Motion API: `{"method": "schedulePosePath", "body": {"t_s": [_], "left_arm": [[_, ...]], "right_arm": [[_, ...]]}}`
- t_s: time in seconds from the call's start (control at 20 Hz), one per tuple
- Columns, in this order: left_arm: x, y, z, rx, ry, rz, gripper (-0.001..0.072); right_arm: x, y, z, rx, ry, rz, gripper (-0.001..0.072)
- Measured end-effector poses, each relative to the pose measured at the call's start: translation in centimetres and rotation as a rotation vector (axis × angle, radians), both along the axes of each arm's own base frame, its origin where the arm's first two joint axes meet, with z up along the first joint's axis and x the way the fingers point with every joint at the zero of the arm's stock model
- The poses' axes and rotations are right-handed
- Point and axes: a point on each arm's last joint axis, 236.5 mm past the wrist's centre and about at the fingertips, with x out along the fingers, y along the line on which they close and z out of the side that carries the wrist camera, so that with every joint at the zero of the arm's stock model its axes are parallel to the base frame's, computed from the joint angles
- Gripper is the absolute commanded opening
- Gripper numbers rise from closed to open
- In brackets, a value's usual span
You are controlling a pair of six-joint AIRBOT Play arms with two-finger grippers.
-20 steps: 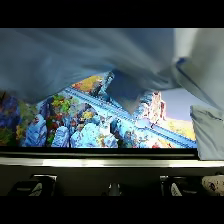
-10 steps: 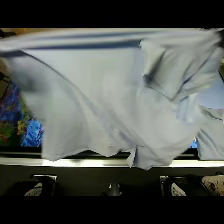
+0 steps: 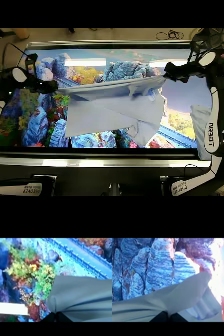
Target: Fold the shirts.
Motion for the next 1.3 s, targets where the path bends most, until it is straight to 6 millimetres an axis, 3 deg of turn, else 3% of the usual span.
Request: {"method": "schedulePosePath", "body": {"t_s": [0.05, 0.1, 0.15, 0.25, 0.3, 0.4, 0.5, 0.6, 0.75, 0.9, 1.05, 1.1, 1.15, 1.2, 1.3], "left_arm": [[-0.2, -0.4, -1.1, -0.019, 0.034, 0.0, 0.0388], [-0.5, -0.6, -1.8, -0.034, 0.063, 0.0, 0.0569], [-0.9, -0.5, -2.2, -0.045, 0.09, 0.002, 0.0573], [-2.5, 0.3, -2.7, -0.062, 0.172, -0.008, 0.057], [-3.7, 1.1, -2.9, -0.07, 0.222, -0.006, 0.0535], [-6.9, 2.7, -3.5, -0.094, 0.327, 0.014, 0.0534], [-10.6, 2.8, -4.7, -0.153, 0.41, 0.031, 0.0535], [-14.6, 1.6, -6.6, -0.231, 0.479, 0.041, 0.0535], [-18.7, -1.8, -9.6, -0.376, 0.524, 0.058, 0.0536], [-20.3, -4.2, -11.4, -0.47, 0.52, 0.085, 0.0541], [-20.4, -5.8, -12.1, -0.512, 0.501, 0.101, 0.0539], [-20.2, -6.2, -12.2, -0.519, 0.491, 0.107, 0.0525], [-19.9, -6.5, -12.4, -0.52, 0.48, 0.116, 0.0336], [-19.7, -6.5, -12.8, -0.512, 0.47, 0.13, 0.0037], [-19.1, -6.5, -13.2, -0.492, 0.446, 0.143, 0.0026]], "right_arm": [[0.2, 0.8, -0.7, 0.042, 0.019, -0.005, 0.0304], [0.3, 1.3, -1.0, 0.074, 0.03, -0.012, 0.0498], [0.2, 1.5, -0.9, 0.097, 0.034, -0.013, 0.0589], [-0.6, 1.1, 0.0, 0.102, 0.04, 0.011, 0.0581], [-1.6, 0.1, 0.2, 0.078, 0.058, 0.022, 0.0524], [-4.7, -2.4, -1.0, 0.004, 0.165, 0.046, 0.0523], [-8.6, -4.0, -3.1, -0.042, 0.294, 0.075, 0.0522], [-12.7, -4.2, -5.8, -0.049, 0.416, 0.103, 0.0523], [-17.1, -3.8, -9.2, -0.03, 0.527, 0.127, 0.0526], [-19.5, -3.1, -10.9, -0.012, 0.579, 0.156, 0.0529], [-20.3, -2.9, -11.7, -0.007, 0.592, 0.167, 0.054], [-20.5, -2.8, -11.9, -0.002, 0.594, 0.171, 0.0552], [-20.8, -2.7, -12.2, 0.002, 0.599, 0.171, 0.0559], [-21.1, -2.4, -12.7, 0.01, 0.605, 0.177, 0.0559], [-21.6, -1.6, -13.6, 0.028, 0.605, 0.187, 0.0559]]}}
